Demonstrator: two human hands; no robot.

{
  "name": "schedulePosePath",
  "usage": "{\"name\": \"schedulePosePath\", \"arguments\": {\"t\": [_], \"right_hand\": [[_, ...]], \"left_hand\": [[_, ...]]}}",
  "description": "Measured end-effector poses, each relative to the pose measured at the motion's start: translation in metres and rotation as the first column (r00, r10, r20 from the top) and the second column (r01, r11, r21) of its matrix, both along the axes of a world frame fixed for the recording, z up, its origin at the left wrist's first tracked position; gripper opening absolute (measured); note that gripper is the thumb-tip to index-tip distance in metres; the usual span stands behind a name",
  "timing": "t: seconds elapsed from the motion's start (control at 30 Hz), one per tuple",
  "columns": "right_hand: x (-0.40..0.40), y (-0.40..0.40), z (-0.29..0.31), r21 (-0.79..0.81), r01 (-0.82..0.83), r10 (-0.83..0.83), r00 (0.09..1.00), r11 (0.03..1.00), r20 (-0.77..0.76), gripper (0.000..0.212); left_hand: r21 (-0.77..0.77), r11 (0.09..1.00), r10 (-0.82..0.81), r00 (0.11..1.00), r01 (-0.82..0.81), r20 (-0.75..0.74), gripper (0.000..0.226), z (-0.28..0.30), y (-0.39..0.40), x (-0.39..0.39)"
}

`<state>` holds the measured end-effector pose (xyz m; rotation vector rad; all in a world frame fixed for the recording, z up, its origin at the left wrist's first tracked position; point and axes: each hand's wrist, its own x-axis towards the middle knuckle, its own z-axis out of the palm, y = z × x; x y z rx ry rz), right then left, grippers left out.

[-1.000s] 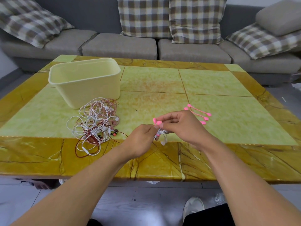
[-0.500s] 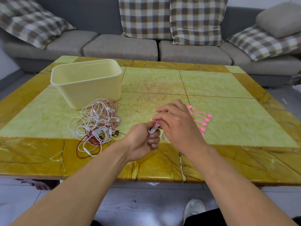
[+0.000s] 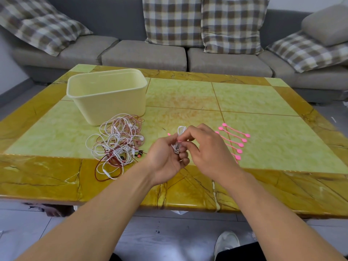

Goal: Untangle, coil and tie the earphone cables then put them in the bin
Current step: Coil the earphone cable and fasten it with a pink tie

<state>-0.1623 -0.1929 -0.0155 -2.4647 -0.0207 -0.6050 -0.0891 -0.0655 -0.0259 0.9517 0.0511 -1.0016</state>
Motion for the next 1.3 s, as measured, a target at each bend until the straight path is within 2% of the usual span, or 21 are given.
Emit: {"name": "schedulePosePath", "arguments": {"t": [0.07,0.13,0.23,0.3,0.4,0.53,0.57,0.67,0.77,0.83,0.93,1.07,1.17,1.3], "right_hand": [[-0.001,-0.001,0.004,0.158,0.031,-0.027,0.999,0.987,-0.026,0.010],[-0.001,-0.004,0.007,0.361,0.067,-0.052,0.997,0.930,-0.051,0.009],[-0.003,-0.006,0.011,0.589,0.081,-0.055,0.997,0.804,-0.063,0.007],[-0.004,-0.007,0.015,0.734,0.077,-0.042,0.997,0.675,-0.067,0.010],[-0.004,-0.013,0.018,0.861,0.099,0.002,0.993,0.499,-0.115,0.013],[-0.005,-0.026,0.016,0.935,0.196,0.128,0.962,0.294,-0.242,0.014],[-0.006,-0.028,0.016,0.930,0.231,0.170,0.943,0.285,-0.286,0.019],[-0.009,-0.035,0.014,0.900,0.272,0.270,0.889,0.341,-0.371,0.035],[-0.011,-0.044,0.013,0.880,0.289,0.291,0.865,0.377,-0.409,0.018],[-0.013,-0.048,0.013,0.870,0.291,0.305,0.853,0.398,-0.424,0.016],[-0.015,-0.049,0.011,0.846,0.264,0.407,0.784,0.463,-0.468,0.019],[-0.018,-0.047,0.002,0.813,0.215,0.523,0.671,0.540,-0.525,0.020],[-0.017,-0.041,-0.003,0.805,0.227,0.485,0.697,0.548,-0.528,0.025],[-0.017,-0.035,-0.005,0.826,0.156,0.509,0.721,0.541,-0.469,0.045]], "left_hand": [[0.005,1.000,0.000,1.000,0.000,0.012,0.028,0.000,0.000,0.000],[-0.025,1.000,-0.003,1.000,0.004,0.009,0.025,0.002,0.002,0.002],[-0.082,0.997,-0.010,1.000,0.011,0.014,0.018,0.004,0.003,0.004],[-0.105,0.994,-0.010,0.999,0.014,0.040,0.015,0.006,0.002,0.002],[-0.139,0.990,-0.004,0.999,0.009,0.037,0.014,0.008,0.001,0.001],[-0.181,0.983,-0.008,1.000,0.010,0.013,0.016,0.012,0.002,0.001],[-0.173,0.985,-0.016,1.000,0.020,0.025,0.017,0.012,0.002,0.001],[-0.153,0.985,-0.068,0.995,0.079,0.077,0.018,0.012,0.001,-0.001],[-0.114,0.980,-0.143,0.979,0.160,0.149,0.026,0.013,0.005,0.000],[-0.073,0.967,-0.226,0.954,0.244,0.199,0.037,0.013,0.008,0.000],[0.056,0.922,-0.385,0.888,0.384,0.251,0.026,0.014,0.013,-0.002],[0.264,0.784,-0.620,0.732,0.562,0.281,0.021,0.016,0.020,-0.002],[0.375,0.741,-0.663,0.694,0.556,0.280,0.023,0.018,0.023,-0.001],[0.403,0.711,-0.696,0.661,0.577,0.281,0.021,0.019,0.027,0.001]]}}
